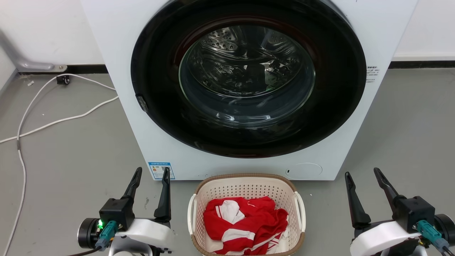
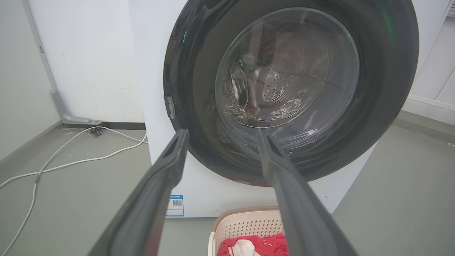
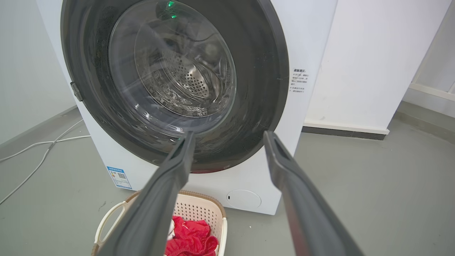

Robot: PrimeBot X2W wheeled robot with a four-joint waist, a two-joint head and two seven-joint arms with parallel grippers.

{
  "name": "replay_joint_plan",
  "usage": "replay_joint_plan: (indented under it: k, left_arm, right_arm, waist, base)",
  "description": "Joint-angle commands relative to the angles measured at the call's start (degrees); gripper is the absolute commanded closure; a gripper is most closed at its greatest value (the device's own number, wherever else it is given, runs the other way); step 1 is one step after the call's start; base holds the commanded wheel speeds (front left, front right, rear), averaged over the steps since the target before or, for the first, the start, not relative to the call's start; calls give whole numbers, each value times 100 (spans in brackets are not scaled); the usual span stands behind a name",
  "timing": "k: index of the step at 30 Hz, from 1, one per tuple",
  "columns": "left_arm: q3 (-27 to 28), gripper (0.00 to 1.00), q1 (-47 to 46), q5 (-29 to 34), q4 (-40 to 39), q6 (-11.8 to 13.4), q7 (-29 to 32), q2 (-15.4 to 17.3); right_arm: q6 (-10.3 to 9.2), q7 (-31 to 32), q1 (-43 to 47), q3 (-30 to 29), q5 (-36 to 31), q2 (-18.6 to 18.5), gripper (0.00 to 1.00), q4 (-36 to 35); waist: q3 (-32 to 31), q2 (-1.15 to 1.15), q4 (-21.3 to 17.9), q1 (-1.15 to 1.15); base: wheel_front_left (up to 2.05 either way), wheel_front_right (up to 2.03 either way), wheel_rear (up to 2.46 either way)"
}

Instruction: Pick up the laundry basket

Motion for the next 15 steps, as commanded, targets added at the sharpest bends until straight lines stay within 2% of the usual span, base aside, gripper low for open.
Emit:
replay_joint_plan:
  k: [1, 7, 15]
  left_arm:
    - [18, 0, -60, 1, 17, 34, -30, 1]
    - [16, 0, -174, -34, 154, 17, -23, 46]
    - [19, 0, -720, -223, 666, -107, 217, 152]
  right_arm:
    - [-4, -7, -50, -5, 33, 24, 0, 25]
    - [-4, 115, -144, -23, 234, 24, 0, 196]
    - [-4, 425, -455, -15, 495, 23, 0, 596]
  waist:
    - [17, 0, -5, 0]
    - [114, 0, -25, 0]
    - [580, 0, -27, 0]
  base:
    - [0, 0, 0]
    - [0, 0, 0]
    - [0, 0, 0]
